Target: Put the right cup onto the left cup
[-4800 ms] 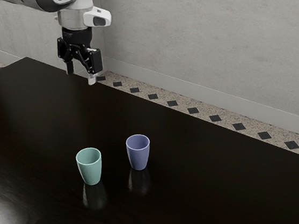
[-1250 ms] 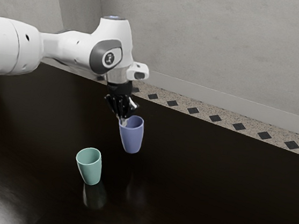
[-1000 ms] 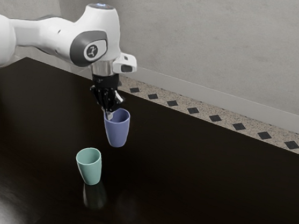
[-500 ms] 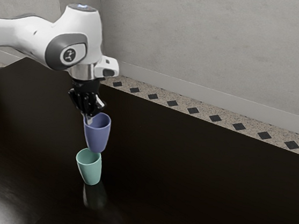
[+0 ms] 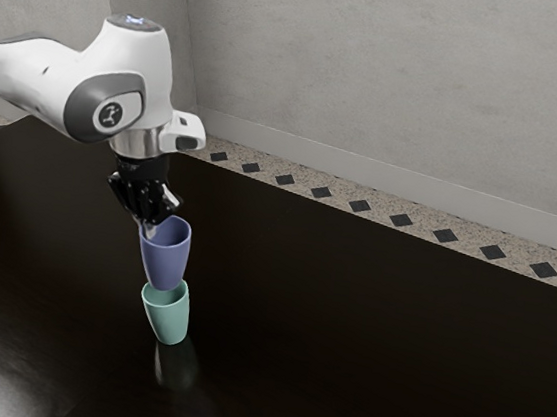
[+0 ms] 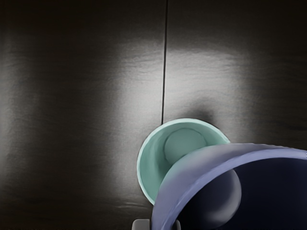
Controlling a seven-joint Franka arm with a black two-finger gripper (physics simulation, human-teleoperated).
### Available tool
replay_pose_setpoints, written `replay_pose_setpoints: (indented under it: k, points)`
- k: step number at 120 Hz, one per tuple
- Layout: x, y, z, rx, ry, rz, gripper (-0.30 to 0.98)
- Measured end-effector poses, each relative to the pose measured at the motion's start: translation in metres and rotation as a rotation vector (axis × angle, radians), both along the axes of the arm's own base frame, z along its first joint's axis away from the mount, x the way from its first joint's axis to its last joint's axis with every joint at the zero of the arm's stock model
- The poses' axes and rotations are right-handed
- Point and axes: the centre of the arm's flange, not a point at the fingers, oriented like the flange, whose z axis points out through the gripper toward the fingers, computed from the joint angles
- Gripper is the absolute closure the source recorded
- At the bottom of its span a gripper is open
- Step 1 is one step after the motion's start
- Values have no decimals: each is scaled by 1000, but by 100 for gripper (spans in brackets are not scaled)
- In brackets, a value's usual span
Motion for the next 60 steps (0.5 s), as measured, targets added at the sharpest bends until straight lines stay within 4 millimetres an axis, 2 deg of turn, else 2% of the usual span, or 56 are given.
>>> replay_pose_setpoints:
  k: [60]
  points:
    - [3, 1, -19, -8, 10, 31, 79]
